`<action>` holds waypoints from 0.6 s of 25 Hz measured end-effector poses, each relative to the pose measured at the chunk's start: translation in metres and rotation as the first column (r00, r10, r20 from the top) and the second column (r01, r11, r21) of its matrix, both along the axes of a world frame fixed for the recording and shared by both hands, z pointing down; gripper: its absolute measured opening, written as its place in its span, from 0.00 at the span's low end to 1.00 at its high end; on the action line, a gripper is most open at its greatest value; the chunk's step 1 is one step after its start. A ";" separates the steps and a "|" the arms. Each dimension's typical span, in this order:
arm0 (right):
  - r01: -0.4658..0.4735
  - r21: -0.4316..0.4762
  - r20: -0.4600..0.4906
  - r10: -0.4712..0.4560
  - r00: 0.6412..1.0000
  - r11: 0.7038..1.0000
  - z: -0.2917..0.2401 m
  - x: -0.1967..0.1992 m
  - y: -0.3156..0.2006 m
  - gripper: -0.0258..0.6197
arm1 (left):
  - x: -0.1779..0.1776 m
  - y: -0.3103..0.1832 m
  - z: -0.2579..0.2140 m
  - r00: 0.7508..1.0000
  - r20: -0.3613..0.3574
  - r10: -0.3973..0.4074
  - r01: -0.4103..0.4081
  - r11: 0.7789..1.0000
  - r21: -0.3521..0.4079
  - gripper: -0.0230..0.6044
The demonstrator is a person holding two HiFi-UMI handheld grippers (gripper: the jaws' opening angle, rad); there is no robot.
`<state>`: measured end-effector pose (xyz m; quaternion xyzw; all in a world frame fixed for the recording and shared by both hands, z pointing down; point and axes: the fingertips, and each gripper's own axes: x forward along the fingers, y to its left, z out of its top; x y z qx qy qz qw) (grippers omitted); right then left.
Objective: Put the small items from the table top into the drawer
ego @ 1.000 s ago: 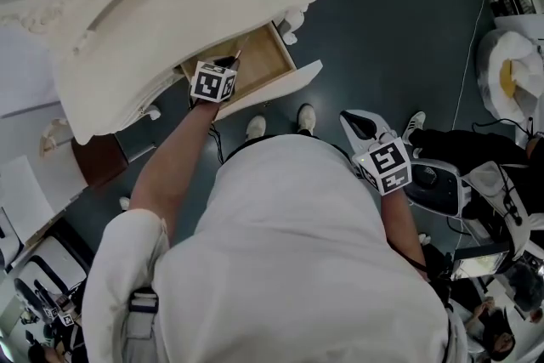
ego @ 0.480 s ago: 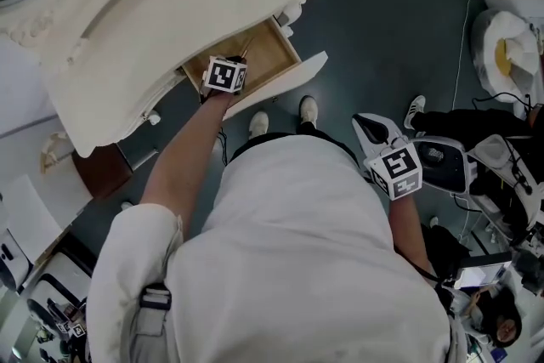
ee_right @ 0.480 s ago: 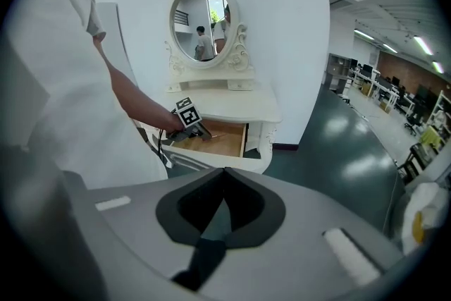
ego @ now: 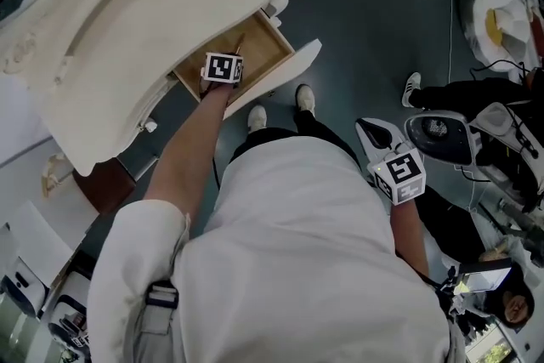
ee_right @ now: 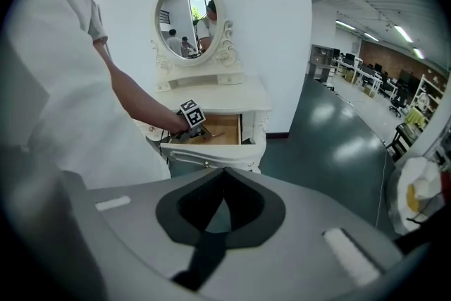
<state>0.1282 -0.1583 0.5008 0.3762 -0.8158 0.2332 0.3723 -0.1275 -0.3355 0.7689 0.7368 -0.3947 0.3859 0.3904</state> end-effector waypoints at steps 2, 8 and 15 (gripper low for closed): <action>-0.014 0.002 0.003 0.014 1.000 1.000 -0.001 0.001 0.006 0.04 | 0.001 0.001 0.002 1.000 0.010 0.008 -0.008 1.000 0.001 0.11; -0.041 0.003 0.008 0.041 0.999 0.999 0.011 0.001 0.020 0.04 | 0.002 0.003 0.017 0.999 0.036 0.033 -0.033 0.999 0.003 0.11; -0.049 -0.010 0.006 0.049 0.999 0.999 0.020 -0.005 0.023 0.04 | 0.000 0.002 0.030 0.998 0.052 0.048 -0.048 0.999 -0.008 0.11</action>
